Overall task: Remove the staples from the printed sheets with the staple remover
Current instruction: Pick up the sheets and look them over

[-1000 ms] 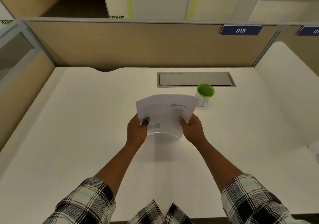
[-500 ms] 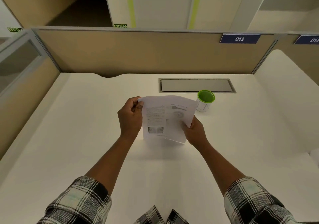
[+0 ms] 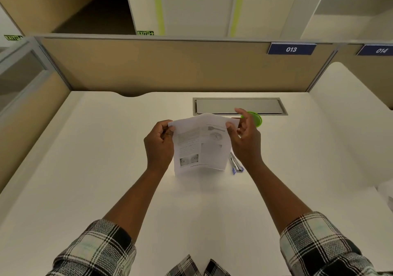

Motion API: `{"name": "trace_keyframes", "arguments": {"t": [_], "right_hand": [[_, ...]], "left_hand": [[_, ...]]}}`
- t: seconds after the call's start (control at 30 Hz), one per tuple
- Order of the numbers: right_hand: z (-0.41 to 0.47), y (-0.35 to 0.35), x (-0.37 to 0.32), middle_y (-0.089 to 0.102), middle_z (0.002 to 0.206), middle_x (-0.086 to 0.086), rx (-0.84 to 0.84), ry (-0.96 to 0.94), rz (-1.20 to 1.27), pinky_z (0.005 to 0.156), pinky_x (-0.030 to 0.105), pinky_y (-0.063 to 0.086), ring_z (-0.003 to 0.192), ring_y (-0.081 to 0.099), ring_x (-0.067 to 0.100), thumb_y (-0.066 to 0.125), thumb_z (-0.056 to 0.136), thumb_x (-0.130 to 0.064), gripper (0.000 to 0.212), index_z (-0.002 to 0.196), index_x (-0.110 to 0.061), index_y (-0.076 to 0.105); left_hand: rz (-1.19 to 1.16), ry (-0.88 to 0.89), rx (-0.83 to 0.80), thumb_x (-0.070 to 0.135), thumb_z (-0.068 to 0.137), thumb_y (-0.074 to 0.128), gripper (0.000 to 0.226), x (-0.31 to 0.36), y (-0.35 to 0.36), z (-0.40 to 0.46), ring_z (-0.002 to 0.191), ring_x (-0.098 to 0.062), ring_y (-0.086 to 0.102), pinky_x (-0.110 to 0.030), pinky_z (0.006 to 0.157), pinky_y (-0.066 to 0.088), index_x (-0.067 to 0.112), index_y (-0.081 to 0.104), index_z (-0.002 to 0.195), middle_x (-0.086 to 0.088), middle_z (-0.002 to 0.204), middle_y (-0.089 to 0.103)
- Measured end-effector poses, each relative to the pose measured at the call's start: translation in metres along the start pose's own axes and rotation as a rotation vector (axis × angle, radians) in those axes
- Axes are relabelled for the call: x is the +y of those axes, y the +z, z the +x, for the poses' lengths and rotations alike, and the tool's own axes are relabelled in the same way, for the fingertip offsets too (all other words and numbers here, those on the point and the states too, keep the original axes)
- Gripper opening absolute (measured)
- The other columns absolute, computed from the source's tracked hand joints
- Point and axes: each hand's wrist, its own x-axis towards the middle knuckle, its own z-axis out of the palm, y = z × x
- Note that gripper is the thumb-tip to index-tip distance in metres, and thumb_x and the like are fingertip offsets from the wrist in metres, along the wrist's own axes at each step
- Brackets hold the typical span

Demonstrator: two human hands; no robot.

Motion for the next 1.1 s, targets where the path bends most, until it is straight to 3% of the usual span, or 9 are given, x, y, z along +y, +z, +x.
{"name": "trace_keyframes", "arguments": {"t": [0.13, 0.23, 0.47, 0.6, 0.73, 1.1], "right_hand": [[0.000, 0.002, 0.002, 0.065, 0.088, -0.003, 0.001, -0.007, -0.009, 0.061, 0.004, 0.043, 0.077, 0.063, -0.008, 0.062, 0.094, -0.019, 0.032, 0.123, -0.013, 0.052], [0.001, 0.003, 0.004, 0.068, 0.093, 0.003, 0.000, -0.028, -0.016, 0.060, 0.006, 0.044, 0.076, 0.064, 0.001, 0.060, 0.094, -0.021, 0.028, 0.121, -0.015, 0.054], [0.005, 0.005, 0.008, 0.067, 0.105, -0.006, -0.014, -0.083, -0.030, 0.074, 0.019, 0.053, 0.093, 0.066, 0.015, 0.060, 0.094, -0.019, 0.023, 0.116, -0.015, 0.063], [0.005, 0.006, 0.009, 0.067, 0.104, -0.008, -0.011, -0.063, -0.040, 0.074, 0.019, 0.053, 0.092, 0.067, 0.015, 0.060, 0.094, -0.019, 0.022, 0.115, -0.016, 0.064], [0.005, 0.007, 0.009, 0.068, 0.104, -0.006, -0.013, -0.047, -0.018, 0.074, 0.033, 0.057, 0.094, 0.067, 0.015, 0.060, 0.094, -0.020, 0.021, 0.114, -0.019, 0.063], [0.003, 0.008, 0.012, 0.069, 0.105, -0.001, -0.018, -0.062, -0.035, 0.070, 0.039, 0.059, 0.094, 0.068, 0.015, 0.060, 0.094, -0.021, 0.021, 0.113, -0.015, 0.064]], "left_hand": [[-0.011, -0.010, -0.005, 0.011, 0.098, 0.051, 0.016, 0.002, 0.001, -0.001, 0.085, -0.004, 0.058, -0.002, 0.068, 0.044, 0.010, 0.065, 0.105, 0.002, 0.096, 0.064], [-0.025, -0.013, 0.013, 0.010, 0.098, 0.049, 0.014, 0.000, 0.000, 0.000, 0.084, -0.004, 0.057, -0.004, 0.068, 0.044, 0.012, 0.063, 0.101, 0.004, 0.093, 0.063], [-0.025, -0.022, 0.030, 0.009, 0.098, 0.048, 0.014, 0.000, 0.001, 0.004, 0.084, -0.004, 0.058, -0.001, 0.067, 0.042, 0.017, 0.059, 0.098, 0.004, 0.094, 0.063], [-0.056, -0.037, -0.015, 0.019, 0.098, 0.050, 0.011, -0.005, 0.003, 0.004, 0.087, -0.007, 0.060, -0.006, 0.070, 0.049, 0.020, 0.059, 0.106, 0.012, 0.096, 0.062], [-0.025, -0.044, -0.021, 0.025, 0.098, 0.052, 0.018, -0.009, 0.005, 0.009, 0.086, -0.011, 0.061, -0.013, 0.069, 0.050, 0.014, 0.064, 0.106, 0.005, 0.097, 0.066], [-0.030, -0.076, -0.002, 0.023, 0.099, 0.050, 0.016, -0.013, 0.008, 0.010, 0.086, -0.010, 0.060, -0.011, 0.067, 0.049, 0.017, 0.063, 0.104, 0.005, 0.094, 0.065]]}}
